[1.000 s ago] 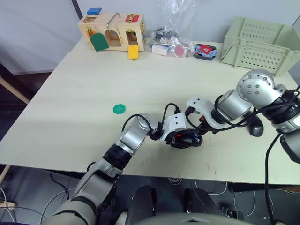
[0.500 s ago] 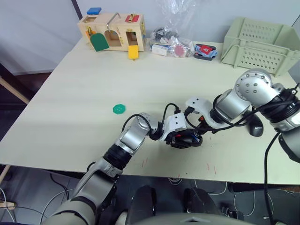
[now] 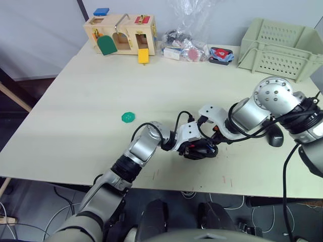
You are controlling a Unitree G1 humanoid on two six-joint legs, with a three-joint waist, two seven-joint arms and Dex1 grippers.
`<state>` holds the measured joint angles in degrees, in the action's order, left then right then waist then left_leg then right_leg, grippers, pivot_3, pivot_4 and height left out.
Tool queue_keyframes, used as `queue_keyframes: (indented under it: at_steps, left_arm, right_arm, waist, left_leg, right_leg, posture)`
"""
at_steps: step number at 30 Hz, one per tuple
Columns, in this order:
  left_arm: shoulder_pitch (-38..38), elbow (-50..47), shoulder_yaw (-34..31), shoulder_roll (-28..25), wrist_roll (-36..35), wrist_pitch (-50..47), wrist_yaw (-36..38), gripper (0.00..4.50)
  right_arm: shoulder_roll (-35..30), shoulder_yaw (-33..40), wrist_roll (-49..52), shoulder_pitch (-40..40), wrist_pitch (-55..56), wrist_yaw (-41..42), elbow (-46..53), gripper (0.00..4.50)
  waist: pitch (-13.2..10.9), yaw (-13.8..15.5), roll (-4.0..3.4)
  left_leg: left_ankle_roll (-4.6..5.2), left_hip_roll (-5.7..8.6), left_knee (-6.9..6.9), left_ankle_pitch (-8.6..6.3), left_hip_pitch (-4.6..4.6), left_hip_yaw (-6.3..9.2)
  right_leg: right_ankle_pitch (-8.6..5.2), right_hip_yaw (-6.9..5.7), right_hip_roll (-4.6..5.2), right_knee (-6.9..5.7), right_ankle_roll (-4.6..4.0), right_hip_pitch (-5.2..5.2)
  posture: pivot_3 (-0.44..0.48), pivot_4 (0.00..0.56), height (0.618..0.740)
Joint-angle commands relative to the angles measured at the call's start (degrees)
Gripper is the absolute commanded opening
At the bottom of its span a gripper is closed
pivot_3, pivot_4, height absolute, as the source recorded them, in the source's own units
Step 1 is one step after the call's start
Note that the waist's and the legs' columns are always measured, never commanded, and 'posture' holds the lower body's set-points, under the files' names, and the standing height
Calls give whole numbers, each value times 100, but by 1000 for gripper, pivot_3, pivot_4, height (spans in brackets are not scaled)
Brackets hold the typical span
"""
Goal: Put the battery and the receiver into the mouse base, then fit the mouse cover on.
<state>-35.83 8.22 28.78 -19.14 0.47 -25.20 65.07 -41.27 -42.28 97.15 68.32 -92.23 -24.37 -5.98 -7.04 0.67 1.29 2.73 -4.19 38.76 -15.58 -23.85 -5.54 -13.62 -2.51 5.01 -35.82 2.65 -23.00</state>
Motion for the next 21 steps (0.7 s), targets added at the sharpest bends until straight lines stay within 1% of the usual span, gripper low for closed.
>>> queue_keyframes:
  at_steps: [1,21]
  left_arm:
    - [84,143,257,-7,82,-156,86,2938]
    - [138,28,316,-73,85,-194,173,2938]
  right_arm:
    - [-73,43,145,-25,-27,-114,101,0]
    - [11,7,525,48,-27,-512,0,0]
  waist:
    - [0,1,0]
    - [0,-1,0]
  left_leg:
    - [0,0,0,0,0,0]
    - [0,1,-13,0,-1,-1]
  right_leg:
    - [0,0,0,0,0,0]
    - [0,-1,1,8,0,-3]
  posture:
    - [0,150,740]
    - [0,150,740]
